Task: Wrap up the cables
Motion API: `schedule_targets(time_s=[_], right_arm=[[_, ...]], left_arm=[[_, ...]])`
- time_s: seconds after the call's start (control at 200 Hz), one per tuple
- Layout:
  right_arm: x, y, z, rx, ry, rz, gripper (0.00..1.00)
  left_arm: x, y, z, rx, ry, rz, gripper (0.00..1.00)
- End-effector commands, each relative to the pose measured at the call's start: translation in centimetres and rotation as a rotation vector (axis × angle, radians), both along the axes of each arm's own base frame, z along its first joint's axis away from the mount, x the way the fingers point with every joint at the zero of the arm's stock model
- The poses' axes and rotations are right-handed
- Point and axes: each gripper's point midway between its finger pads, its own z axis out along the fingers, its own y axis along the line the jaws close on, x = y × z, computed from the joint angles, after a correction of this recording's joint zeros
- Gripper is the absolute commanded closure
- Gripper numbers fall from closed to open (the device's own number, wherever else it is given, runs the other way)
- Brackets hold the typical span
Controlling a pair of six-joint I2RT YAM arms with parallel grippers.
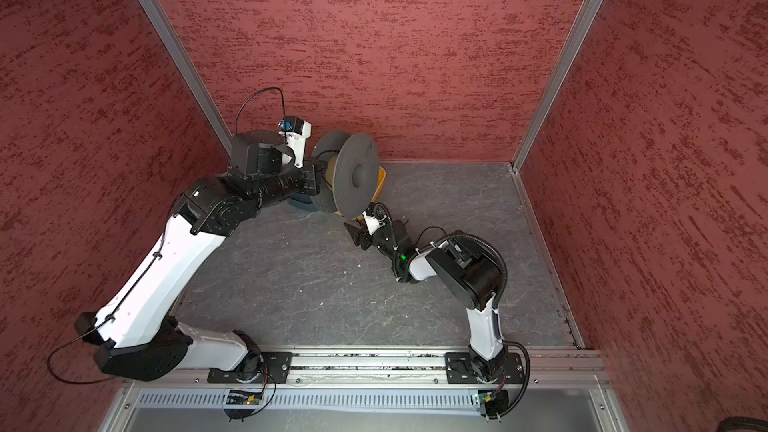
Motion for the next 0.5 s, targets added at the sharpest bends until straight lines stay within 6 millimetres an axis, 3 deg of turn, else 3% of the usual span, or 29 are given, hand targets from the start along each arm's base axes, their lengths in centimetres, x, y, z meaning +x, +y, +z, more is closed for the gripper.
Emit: schedule_targets(time_s=[0.0, 0.125, 0.245, 0.496], right_arm=[[0.6, 0.9, 0.2, 0.044, 0.043, 0.034, 0.31], [1.4, 2.3, -1.1, 0.036, 0.112, 0.065, 0.35], [1.2, 2.6, -1.5, 0.058, 0.132, 0.086, 0.44], [0.8, 2.3, -2.2, 0.050, 0.149, 0.084, 0.86]], left_arm=[[-1.0, 0.1, 4.8, -0.121, -0.114, -0.018, 1.00], [-1.0, 0.0, 4.9, -0.127, -0.115, -0.022, 1.00], [-1.0, 0.2, 4.8, -0.124, -0.116, -0.017, 1.00], [-0.8, 0.7, 4.9, -0.134, -0.122, -0.004, 1.00]])
